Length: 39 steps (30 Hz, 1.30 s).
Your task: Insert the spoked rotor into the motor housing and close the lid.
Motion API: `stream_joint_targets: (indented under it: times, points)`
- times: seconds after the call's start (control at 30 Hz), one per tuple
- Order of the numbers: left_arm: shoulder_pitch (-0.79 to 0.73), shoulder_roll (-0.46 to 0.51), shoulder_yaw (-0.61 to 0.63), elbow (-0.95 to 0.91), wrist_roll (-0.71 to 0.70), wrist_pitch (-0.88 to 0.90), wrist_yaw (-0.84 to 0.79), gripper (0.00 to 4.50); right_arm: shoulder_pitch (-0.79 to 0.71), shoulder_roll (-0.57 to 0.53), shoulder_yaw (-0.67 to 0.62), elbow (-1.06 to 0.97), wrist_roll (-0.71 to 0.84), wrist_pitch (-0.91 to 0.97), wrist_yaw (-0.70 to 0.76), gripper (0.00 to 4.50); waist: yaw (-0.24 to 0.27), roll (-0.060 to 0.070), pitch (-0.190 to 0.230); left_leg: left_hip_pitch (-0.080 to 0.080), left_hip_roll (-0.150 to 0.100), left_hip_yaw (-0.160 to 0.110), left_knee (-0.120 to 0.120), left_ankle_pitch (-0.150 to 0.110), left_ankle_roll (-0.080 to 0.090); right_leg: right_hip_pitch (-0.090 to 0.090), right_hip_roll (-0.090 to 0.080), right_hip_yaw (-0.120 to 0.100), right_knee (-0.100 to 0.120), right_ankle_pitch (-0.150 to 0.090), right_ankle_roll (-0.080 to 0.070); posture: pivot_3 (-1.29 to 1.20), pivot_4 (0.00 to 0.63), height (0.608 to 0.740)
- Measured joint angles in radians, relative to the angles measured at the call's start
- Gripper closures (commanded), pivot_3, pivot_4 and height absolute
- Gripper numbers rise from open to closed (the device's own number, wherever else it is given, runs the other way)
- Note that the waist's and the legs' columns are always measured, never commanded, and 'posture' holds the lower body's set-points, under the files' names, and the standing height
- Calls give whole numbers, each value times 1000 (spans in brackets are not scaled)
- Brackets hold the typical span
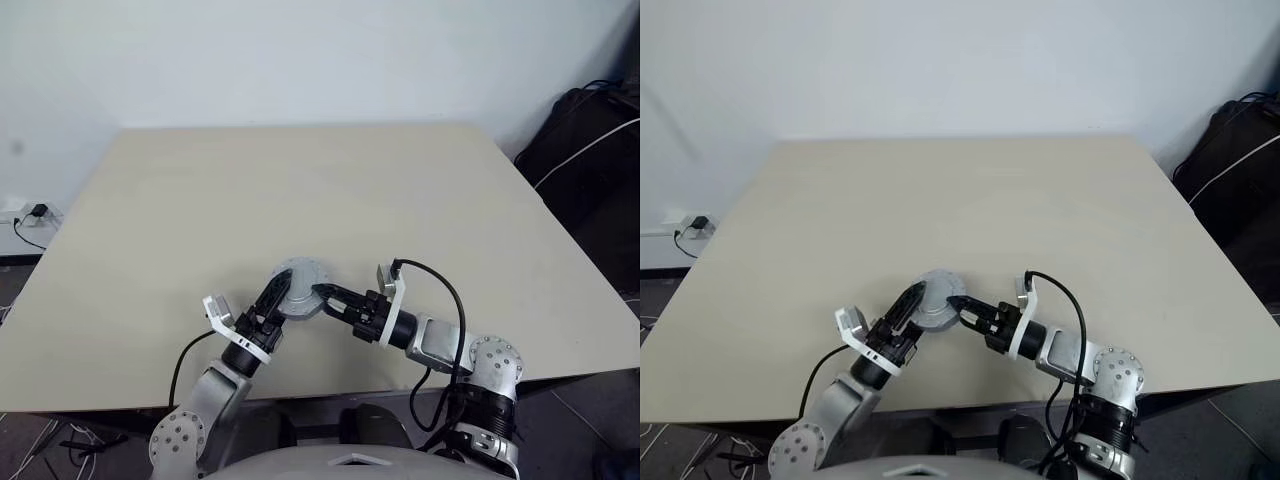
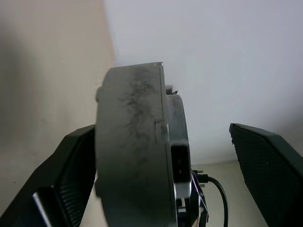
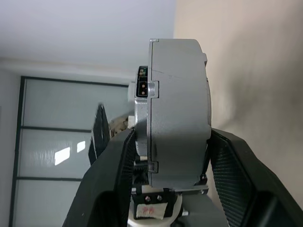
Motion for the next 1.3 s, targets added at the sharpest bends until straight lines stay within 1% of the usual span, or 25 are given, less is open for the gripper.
stream_joint_targets:
  times: [0.1, 0.17, 0.27, 0.3, 0.53, 0.6, 0.63, 0.77, 0.87, 0.97, 1.03, 1.17, 1.23, 1.3]
  points:
    - [-5, 1, -3, 2, -2, 8, 0, 562, 10, -20, 31, 0, 49, -19, -32, 2431, 0, 0, 0, 0, 0, 0, 0, 0, 0, 0, 0, 0, 0, 0, 0, 0, 0, 740]
    - [-5, 1, -3, 12, -6, 14, 0, 1281, 12, -39, 52, -2, 90, -35, -53, 2431, 0, 0, 0, 0, 0, 0, 1, 0, 0, 0, 0, 0, 0, 0, 1, 0, 0, 740]
    - [-6, 1, -2, 24, -11, 15, 0, 2221, 22, -62, 83, -2, 137, -69, -78, 2431, 0, 0, 0, 0, 0, 0, 1, 0, 0, 0, 0, 0, 0, 0, 1, 0, 0, 740]
    - [-6, 1, -2, 24, -19, 16, -1, 2375, 30, -67, 94, -3, 150, -83, -86, 2431, 0, 0, 0, 0, 0, 0, 1, 0, 0, 0, 1, 0, 0, 0, 1, 0, 0, 740]
    - [-12, 1, -1, 32, -30, 12, -3, 2376, 49, -125, 187, -72, 132, -182, -77, 2431, 1, 0, 0, 0, 0, 1, 2, 0, 0, 1, 1, 1, 0, 1, 1, 0, 0, 740]
    - [-16, 2, -2, 32, -29, 10, -2, 2376, 51, -145, 212, -87, 115, -208, -58, 1703, 1, 0, 0, 0, 0, 1, 2, 0, 1, 1, 1, 1, 0, 1, 2, 0, 0, 740]
    - [-16, 2, -2, 34, -17, 10, 5, 2378, 50, -159, 225, -110, 86, -228, -59, 1433, 1, 0, 0, 0, 0, 1, 2, 0, 1, 1, 1, 1, 0, 1, 2, 0, 0, 740]
    - [-17, 2, 7, 42, 14, -3, 9, 2379, 50, -250, 246, -150, -30, -302, -39, 53, 2, -1, 0, 0, 0, 2, 3, 0, 1, 1, 1, 2, 0, 1, 2, 0, 0, 740]
    - [-39, 3, 28, 43, 43, -22, 15, 2379, 59, -291, 275, -173, -109, -343, -2, 0, 2, -1, 0, 0, 0, 2, 3, 0, 0, 1, 2, 1, 1, 1, 2, 0, 0, 740]
    - [-78, 6, 55, 65, 87, -55, 29, 2379, 88, -359, 355, -222, -260, -438, 81, 0, 4, -1, 0, 0, 0, 2, 3, 0, 0, 1, 2, 1, 1, 1, 2, 0, 0, 740]
    - [-104, 6, 74, 86, 132, -79, 44, 2379, 104, -404, 422, -242, -383, -529, 137, 0, 4, -1, -1, 0, 0, 2, 3, 0, 1, 2, 2, 1, 1, 1, 2, 0, 0, 740]
    - [-193, -2, 131, 171, 209, -133, 70, 2379, 156, -467, 588, -252, -669, -777, 255, 0, 5, -4, -1, 0, 0, 2, 5, 1, 0, 2, 4, 2, 1, 1, 3, 0, 0, 740]
    - [-250, -6, 166, 226, 237, -159, 82, 2379, 186, -469, 651, -249, -798, -911, 292, 0, 7, -6, -1, 0, 1, 2, 5, 1, 0, 2, 4, 2, 2, 2, 3, 0, 0, 740]
    - [-304, -7, 196, 277, 249, -176, 86, 2379, 205, -454, 677, -238, -879, -1010, 303, 0, 9, -8, 0, 0, 1, 2, 6, 1, -1, 3, 4, 2, 2, 2, 3, 0, 0, 740]
